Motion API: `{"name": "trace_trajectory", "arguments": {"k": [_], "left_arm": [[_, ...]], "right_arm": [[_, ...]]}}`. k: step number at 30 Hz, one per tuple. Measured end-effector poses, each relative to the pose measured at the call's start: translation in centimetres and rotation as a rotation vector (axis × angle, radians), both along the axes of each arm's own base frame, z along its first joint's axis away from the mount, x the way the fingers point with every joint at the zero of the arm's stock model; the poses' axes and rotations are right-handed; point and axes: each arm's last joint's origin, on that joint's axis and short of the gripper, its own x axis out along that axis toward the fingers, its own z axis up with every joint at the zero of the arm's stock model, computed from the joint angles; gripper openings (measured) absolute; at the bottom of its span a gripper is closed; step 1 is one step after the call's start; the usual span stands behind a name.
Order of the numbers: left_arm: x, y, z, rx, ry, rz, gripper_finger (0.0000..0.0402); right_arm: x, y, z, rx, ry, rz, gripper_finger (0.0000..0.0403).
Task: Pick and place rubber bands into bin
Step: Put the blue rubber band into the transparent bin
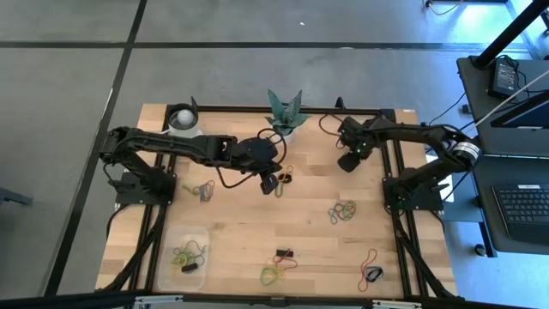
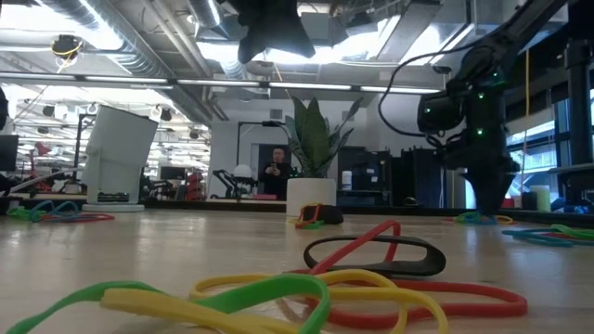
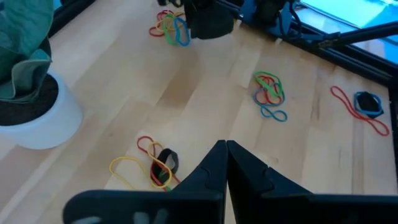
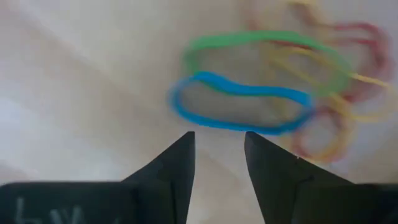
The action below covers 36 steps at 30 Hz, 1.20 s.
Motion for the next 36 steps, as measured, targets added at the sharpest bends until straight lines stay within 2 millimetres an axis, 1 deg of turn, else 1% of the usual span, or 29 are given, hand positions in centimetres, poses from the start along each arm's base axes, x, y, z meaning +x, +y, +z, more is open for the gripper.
{"name": "trace_trajectory", "arguments": {"k": [3,5,7,13,21,31,36], "left_arm": [[0.0,0.0,0.0,0.021,0.004,-0.018,0.0003],[0.0,0.0,0.0,0.028,0.006,-0.024,0.0003],[0.0,0.0,0.0,0.028,0.006,-0.025,0.0003],[0.0,0.0,0.0,0.028,0.008,-0.025,0.0003],[0.0,0.0,0.0,0.021,0.007,-0.020,0.0003],[0.0,0.1,0.0,0.021,0.005,-0.018,0.0003],[0.0,0.1,0.0,0.024,0.005,-0.018,0.0003]], "right_arm": [[0.8,0.5,-0.4,0.016,-0.008,0.087,0.0133],[1.3,0.8,-0.5,-0.004,-0.004,0.195,0.0126],[1.7,1.1,-0.8,-0.030,0.018,0.244,0.0119],[2.6,1.3,-1.3,-0.068,0.034,0.312,0.0109],[2.8,1.1,-2.2,-0.057,0.074,0.386,0.0106],[3.2,1.7,-2.1,-0.099,0.086,0.479,0.0058],[3.3,1.9,-2.1,-0.110,0.087,0.538,0.0051]]}}
